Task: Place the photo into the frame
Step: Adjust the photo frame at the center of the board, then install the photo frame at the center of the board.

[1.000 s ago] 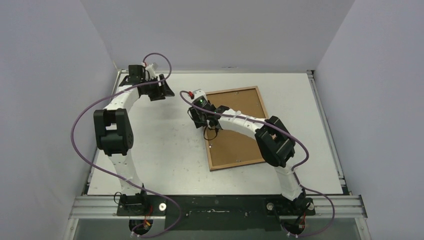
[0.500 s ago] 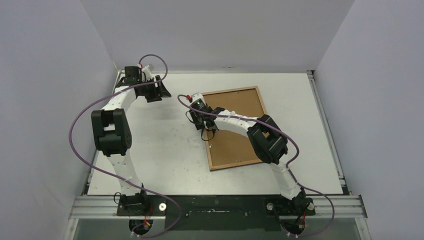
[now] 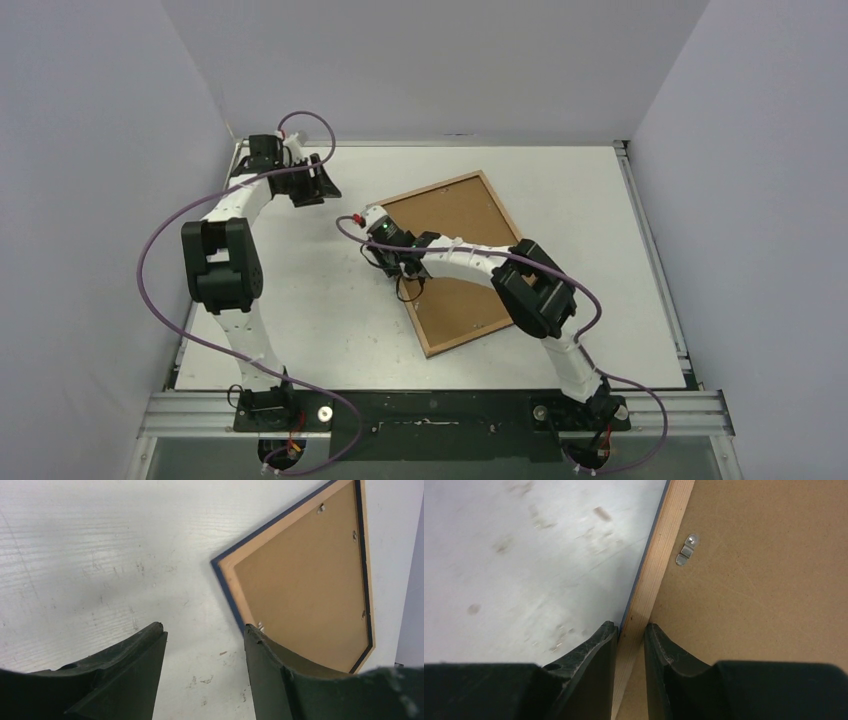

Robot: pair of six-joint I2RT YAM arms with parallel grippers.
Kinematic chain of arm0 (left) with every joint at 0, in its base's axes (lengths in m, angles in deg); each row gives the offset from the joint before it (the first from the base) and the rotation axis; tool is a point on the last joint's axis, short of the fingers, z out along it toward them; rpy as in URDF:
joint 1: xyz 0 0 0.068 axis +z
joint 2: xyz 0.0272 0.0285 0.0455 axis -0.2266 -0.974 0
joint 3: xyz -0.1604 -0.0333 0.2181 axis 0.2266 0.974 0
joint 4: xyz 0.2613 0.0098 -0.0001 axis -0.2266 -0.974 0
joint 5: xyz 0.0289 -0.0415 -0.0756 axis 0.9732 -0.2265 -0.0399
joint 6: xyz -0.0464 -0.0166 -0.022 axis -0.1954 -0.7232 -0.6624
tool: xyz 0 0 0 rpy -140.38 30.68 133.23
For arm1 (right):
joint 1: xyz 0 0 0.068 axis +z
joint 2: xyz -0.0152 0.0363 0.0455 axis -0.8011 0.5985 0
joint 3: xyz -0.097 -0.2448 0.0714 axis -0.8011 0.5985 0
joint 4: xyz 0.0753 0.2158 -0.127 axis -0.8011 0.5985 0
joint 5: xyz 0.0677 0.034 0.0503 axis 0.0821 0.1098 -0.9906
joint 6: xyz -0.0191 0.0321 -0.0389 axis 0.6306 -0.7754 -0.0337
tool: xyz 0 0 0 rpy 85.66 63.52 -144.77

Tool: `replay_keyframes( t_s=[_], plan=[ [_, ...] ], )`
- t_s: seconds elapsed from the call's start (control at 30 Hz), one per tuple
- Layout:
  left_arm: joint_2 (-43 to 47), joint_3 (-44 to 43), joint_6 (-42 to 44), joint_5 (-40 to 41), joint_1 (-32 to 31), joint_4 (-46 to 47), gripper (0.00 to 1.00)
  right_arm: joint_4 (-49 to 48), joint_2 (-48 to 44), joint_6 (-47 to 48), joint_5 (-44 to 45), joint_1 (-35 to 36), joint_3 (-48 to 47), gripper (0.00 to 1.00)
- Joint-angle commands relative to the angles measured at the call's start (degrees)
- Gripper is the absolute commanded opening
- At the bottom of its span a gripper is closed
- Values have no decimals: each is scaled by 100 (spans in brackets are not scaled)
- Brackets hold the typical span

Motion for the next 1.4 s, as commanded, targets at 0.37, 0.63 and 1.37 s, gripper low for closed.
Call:
replay_keyframes(
  t_s=[0.37, 0.63, 1.37],
  plan=[
    [-6, 168, 828, -317, -145, -438, 55, -3, -630, 810, -1432, 717, 460, 37],
    [-464, -111, 1758, 8, -579, -1052, 54, -421, -1611, -695, -2494, -231, 1021, 68],
    [-687, -297, 2676, 915, -972, -1194, 42, -837, -3081, -2277, -3287, -885, 3480, 64]
  ],
)
